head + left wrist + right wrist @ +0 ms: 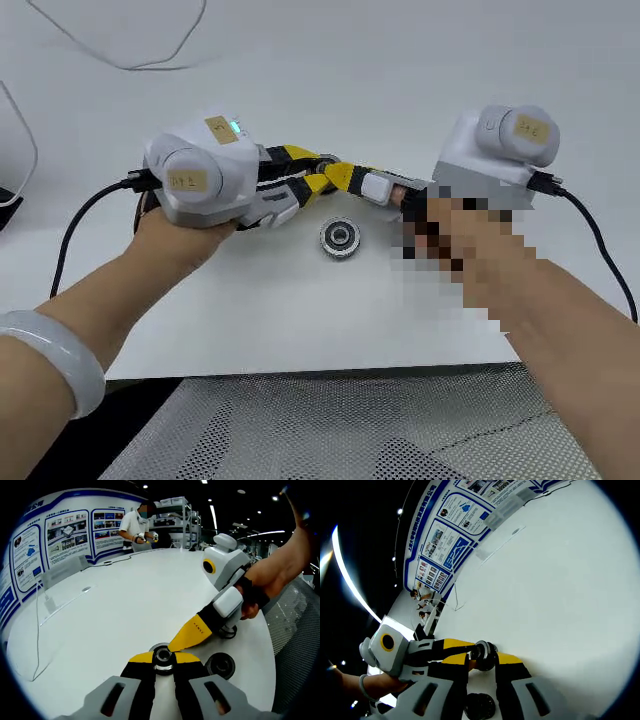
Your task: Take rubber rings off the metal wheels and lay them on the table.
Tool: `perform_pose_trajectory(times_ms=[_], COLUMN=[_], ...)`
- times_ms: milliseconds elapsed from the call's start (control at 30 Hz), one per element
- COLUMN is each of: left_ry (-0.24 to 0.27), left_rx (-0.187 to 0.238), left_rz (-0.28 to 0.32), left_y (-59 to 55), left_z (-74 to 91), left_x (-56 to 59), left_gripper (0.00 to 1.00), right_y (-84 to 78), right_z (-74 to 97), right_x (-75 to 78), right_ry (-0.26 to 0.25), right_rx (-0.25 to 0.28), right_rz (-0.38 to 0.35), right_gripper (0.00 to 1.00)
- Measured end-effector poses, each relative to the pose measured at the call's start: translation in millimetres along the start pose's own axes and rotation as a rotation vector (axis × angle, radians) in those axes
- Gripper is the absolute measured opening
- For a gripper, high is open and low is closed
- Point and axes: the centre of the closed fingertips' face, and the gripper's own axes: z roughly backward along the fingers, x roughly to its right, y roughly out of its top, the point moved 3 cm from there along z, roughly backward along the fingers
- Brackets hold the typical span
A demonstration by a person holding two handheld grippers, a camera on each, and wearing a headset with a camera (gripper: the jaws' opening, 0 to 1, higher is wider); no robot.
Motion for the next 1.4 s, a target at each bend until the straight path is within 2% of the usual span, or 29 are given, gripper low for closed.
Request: perform_pose_trajectory(times_ms=[100, 200, 533, 833, 1000, 1200, 1267, 1400], left_ry=[-0.001, -0.001, -0.005, -0.003, -0.003, -0.005, -0.005, -0.004], left_rx=[0.007, 0.010, 0.015, 0.018, 0.018, 0.020, 0.021, 0.022], left_rz=[0.008, 0.006, 0.002, 0.005, 0.007, 0.006, 0.007, 0.010], left_y=[-1.1, -1.9, -2.7, -3.0, -3.6, -3.7, -3.4, -3.0], left_z=[0.2, 0.2, 0.1, 0.0, 0.2, 0.2, 0.3, 0.2], left_x=[-1.3, -1.9, -2.4, -1.7, -2.7, -2.6, -2.3, -1.7], left_gripper=[0.13, 0.12, 0.12, 0.12, 0.12, 0.12, 0.12, 0.12], right_y=[0.2, 0.8, -0.4, -1.2, -1.4, -0.8, 1.0, -0.5], right_z=[-1.1, -0.8, 0.4, -0.1, -1.1, 2.8, 4.4, 1.8], right_x=[0.1, 0.5, 0.9, 5.4, 6.0, 1.0, 3.5, 4.8], right_ry=[0.001, 0.009, 0.009, -0.006, 0.005, 0.008, -0.015, -0.009], right_rx=[0.007, 0.019, 0.019, 0.016, 0.014, 0.017, 0.029, 0.015], right_rz=[-0.020, -0.079, -0.114, -0.093, -0.127, -0.097, -0.063, -0.070], right_gripper=[0.22, 0.22, 0.17, 0.10, 0.11, 0.14, 0.14, 0.20])
